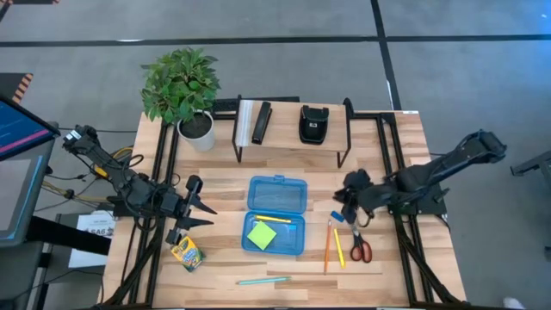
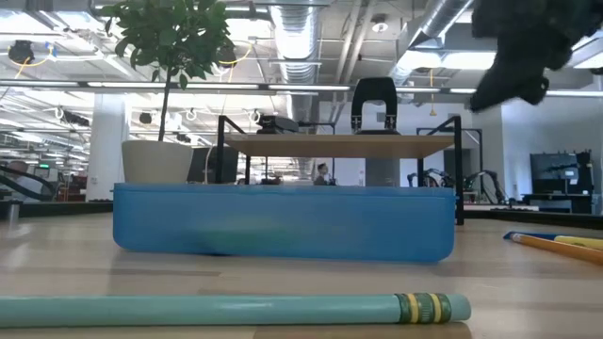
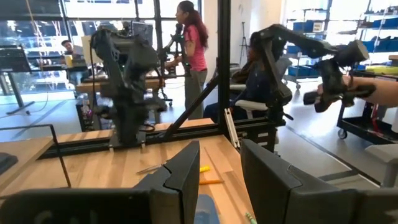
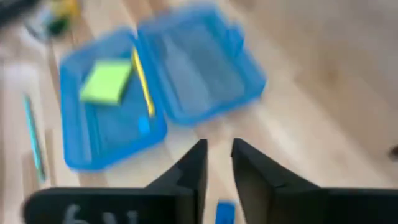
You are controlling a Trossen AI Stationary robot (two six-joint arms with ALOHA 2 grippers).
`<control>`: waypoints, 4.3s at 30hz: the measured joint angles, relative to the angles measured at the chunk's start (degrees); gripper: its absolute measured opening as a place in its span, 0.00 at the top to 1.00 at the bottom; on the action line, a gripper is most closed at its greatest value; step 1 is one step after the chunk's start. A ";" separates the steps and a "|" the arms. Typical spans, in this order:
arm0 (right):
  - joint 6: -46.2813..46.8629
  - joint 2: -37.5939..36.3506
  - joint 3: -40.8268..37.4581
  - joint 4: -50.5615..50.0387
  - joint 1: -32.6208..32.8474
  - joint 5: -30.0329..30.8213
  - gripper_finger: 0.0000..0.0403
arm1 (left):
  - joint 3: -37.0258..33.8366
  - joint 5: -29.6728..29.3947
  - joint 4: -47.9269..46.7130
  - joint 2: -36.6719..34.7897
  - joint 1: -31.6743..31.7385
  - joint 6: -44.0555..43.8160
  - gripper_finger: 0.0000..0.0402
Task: Pack school essentials
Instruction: Put the blue eraser into the blue supply box, then put the yellow pen into the blue supply box
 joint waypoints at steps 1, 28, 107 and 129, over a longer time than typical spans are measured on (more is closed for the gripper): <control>0.77 1.91 0.29 -0.37 0.00 -1.77 0.68 | 0.00 0.02 0.00 0.00 0.00 0.00 0.73; 9.54 20.94 3.24 -5.93 1.27 -10.87 0.44 | -5.19 -6.89 1.62 -5.20 -1.91 -2.10 0.73; -11.74 45.43 30.00 -2.04 -6.75 -19.89 0.53 | -9.86 -3.82 3.46 -10.61 -3.50 -4.74 0.73; 23.18 40.43 29.32 -26.32 10.27 -19.93 0.44 | -9.86 -3.52 3.54 -10.32 -3.48 -6.03 0.73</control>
